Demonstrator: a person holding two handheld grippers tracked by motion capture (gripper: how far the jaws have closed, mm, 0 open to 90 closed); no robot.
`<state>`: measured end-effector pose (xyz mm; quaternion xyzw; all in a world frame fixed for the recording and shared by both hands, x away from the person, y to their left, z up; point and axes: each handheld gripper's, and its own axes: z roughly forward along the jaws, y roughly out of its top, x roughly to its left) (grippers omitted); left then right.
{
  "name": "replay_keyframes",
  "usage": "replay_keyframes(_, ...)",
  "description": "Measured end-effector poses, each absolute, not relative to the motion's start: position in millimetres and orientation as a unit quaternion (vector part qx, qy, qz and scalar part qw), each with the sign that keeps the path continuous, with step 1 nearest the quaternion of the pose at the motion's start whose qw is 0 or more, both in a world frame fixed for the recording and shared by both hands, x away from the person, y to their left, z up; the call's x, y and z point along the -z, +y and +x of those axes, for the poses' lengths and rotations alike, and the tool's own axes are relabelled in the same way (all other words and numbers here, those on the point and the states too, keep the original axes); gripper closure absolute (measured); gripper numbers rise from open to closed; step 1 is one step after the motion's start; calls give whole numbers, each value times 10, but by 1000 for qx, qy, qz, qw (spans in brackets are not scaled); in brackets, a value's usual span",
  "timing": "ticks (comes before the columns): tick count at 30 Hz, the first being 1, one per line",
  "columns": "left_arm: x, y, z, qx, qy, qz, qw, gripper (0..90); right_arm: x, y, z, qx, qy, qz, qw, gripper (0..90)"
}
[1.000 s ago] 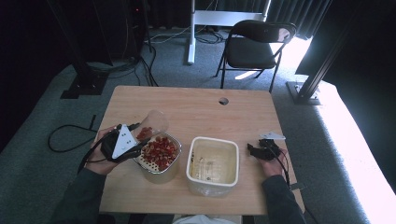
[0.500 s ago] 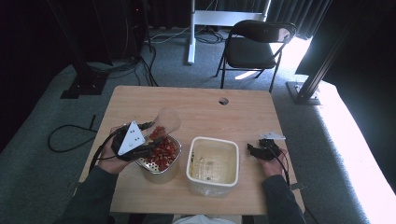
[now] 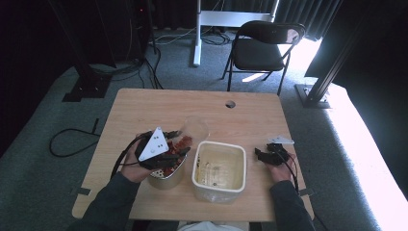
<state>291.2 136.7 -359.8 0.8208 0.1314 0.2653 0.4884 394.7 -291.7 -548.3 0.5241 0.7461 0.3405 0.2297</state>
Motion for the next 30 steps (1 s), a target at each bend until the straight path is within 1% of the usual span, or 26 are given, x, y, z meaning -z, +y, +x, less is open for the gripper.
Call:
replay_keyframes(8, 3577, 1189, 2883, -209, 125, 820, 518, 437, 5483, -2919, 3947, -341, 746, 524, 229, 379)
replay_keyframes(21, 3616, 902, 2922, -150, 118, 829, 526, 425, 5483, -2920, 3947, -341, 746, 524, 229, 379)
replay_keyframes(24, 3641, 846, 2944, -127, 118, 830, 531, 416, 5483, -2920, 3947, -341, 746, 524, 229, 380)
replay_keyframes(25, 3645, 833, 2959, -114, 121, 829, 535, 380, 5483, -2919, 3947, -341, 746, 524, 229, 379)
replay_keyframes(26, 3647, 822, 2966, -111, 126, 828, 535, 325, 5483, -2919, 3947, -341, 746, 524, 229, 379)
replay_keyframes(27, 3649, 814, 2972, -109, 128, 829, 533, 291, 5483, -2919, 3947, -341, 746, 524, 229, 379)
replay_keyframes(28, 3652, 815, 2981, -103, 128, 830, 533, 275, 5483, -2919, 3947, -341, 746, 524, 229, 379)
replay_keyframes(30, 3659, 821, 2976, -111, 131, 829, 532, 257, 5483, -2920, 3947, -341, 746, 524, 229, 379)
